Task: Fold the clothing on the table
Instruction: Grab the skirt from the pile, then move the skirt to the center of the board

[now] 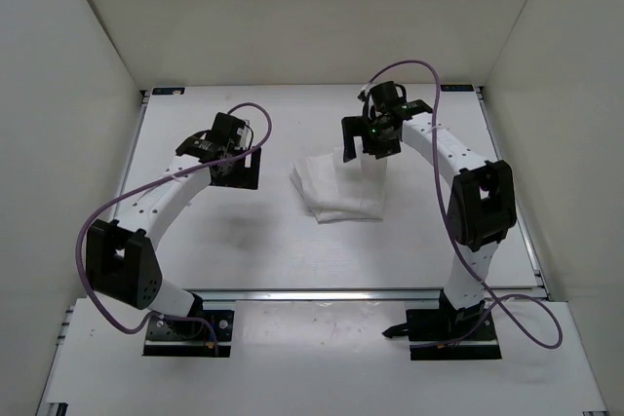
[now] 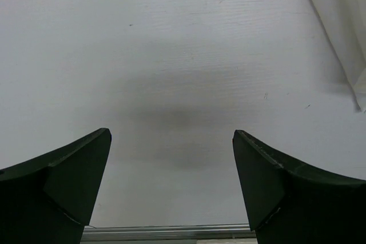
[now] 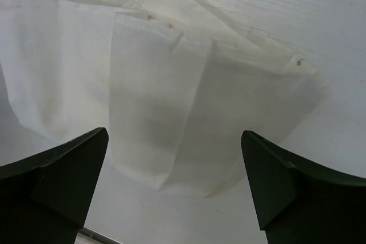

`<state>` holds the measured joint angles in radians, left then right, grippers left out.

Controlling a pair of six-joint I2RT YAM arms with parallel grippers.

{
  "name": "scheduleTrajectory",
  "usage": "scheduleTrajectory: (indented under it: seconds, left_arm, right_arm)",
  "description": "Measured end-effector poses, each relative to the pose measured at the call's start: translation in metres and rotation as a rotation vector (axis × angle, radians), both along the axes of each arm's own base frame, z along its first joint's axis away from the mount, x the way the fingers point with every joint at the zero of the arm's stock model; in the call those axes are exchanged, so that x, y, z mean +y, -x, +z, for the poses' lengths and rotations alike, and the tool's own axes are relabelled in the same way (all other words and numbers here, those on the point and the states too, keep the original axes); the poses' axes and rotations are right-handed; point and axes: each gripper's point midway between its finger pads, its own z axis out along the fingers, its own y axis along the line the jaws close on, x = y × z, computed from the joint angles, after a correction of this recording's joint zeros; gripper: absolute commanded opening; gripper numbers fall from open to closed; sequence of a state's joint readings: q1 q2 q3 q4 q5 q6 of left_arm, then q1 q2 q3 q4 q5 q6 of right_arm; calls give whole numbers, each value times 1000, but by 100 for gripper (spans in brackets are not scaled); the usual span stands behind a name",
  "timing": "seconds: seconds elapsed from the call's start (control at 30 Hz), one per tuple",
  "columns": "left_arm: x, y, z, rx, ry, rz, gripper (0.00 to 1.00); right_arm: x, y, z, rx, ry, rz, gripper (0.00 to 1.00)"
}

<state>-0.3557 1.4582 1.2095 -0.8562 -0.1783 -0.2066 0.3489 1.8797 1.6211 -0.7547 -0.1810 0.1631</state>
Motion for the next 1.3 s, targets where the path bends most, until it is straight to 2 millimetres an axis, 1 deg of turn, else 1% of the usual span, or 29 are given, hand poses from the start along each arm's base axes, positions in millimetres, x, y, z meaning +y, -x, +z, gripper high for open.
scheduleTrajectory:
  seconds: [0.07, 0.1, 0.17, 0.2, 0.23, 0.3, 0.33, 0.37, 0.4, 0.43, 0.47, 0.5, 0.6, 0.63, 0.7, 0.77, 0.8, 0.87, 0.9, 0.93, 0.97, 1.0, 1.03, 1.07, 1.1, 1.17, 1.23, 1.27, 1.3]
  left_arm:
    - [-4, -1, -3, 7, 10, -6, 99]
    - [-5, -1, -5, 12, 11, -8, 99]
    - [-9, -2, -6, 16, 26, -13, 98]
    - [-10, -1, -6, 17, 34, -13, 99]
    - [-11, -2, -6, 17, 41, -13, 99]
    - [-13, -1, -8, 17, 51, -15, 98]
    - [-13, 0, -10, 23, 54, -17, 99]
    - [-13, 2, -12, 30, 54, -18, 99]
    - [-13, 4, -15, 38, 56, -18, 98]
    - [-12, 5, -17, 45, 56, -16, 99]
    - [-11, 6, -18, 48, 57, -16, 99]
    - [-11, 7, -19, 50, 59, -17, 99]
    - [-10, 9, -19, 47, 76, -15, 99]
    - [-10, 8, -18, 43, 81, -14, 98]
    - [-10, 6, -17, 36, 87, -13, 99]
    - [-12, 5, -17, 33, 96, -16, 99]
    - [-13, 4, -17, 29, 102, -18, 99]
    - [-15, 3, -16, 23, 111, -22, 99]
    - [-15, 2, -16, 21, 114, -24, 99]
    - [-16, 2, -15, 20, 118, -26, 98]
    - [-17, 2, -15, 20, 121, -28, 99]
    - [-17, 2, -15, 21, 122, -30, 99]
    - [-18, 2, -15, 21, 124, -33, 99]
    - [-18, 3, -15, 21, 125, -36, 98]
    - [-18, 3, -15, 21, 125, -39, 99]
    - [-18, 3, -13, 16, 125, -41, 99]
    - [-18, 3, -11, 9, 127, -44, 99]
    - [-18, 3, -9, 3, 127, -48, 99]
    - [-18, 3, -8, 0, 129, -50, 99]
  right_arm:
    - [6, 1, -7, 16, 0, 5, 100]
    - [7, 1, -9, 18, -3, 5, 95]
    - [10, 3, -16, 30, -4, 3, 92]
    - [10, 3, -19, 37, -2, 0, 84]
    - [11, 2, -24, 43, 0, 1, 71]
    - [12, 1, -31, 53, 3, -5, 57]
    - [12, 0, -35, 58, 8, -6, 53]
    - [12, 0, -39, 66, 12, -12, 42]
    - [11, -1, -44, 75, 19, -17, 28]
    - [9, -1, -49, 83, 28, -21, 12]
    - [6, -2, -53, 91, 37, -26, 2]
    - [5, -2, -56, 95, 43, -32, 0]
    - [-5, -8, -55, 102, 67, -57, 0]
    - [-9, -11, -51, 97, 73, -64, 1]
    - [-16, -24, -35, 62, 79, -76, 0]
    - [-23, -44, -2, -9, 79, -90, 0]
    - [-26, -57, 21, -66, 71, -98, 0]
    - [-29, -85, 80, -216, 33, -116, 0]
    - [-32, -97, 116, -308, 3, -124, 0]
    - [-35, -104, 151, -394, -29, -131, 0]
    - [-41, -107, 194, -497, -65, -140, 0]
    - [-45, -104, 224, -568, -90, -147, 0]
    - [-52, -94, 260, -657, -114, -153, 0]
    - [-59, -84, 286, -718, -125, -163, 0]
    - [-69, -68, 316, -800, -132, -180, 0]
    - [-81, -28, 363, -934, -152, -195, 0]
    - [-93, 1, 390, -1014, -169, -211, 0]
    - [-102, 11, 397, -1045, -173, -222, 0]
    - [-112, 15, 395, -1048, -166, -242, 0]
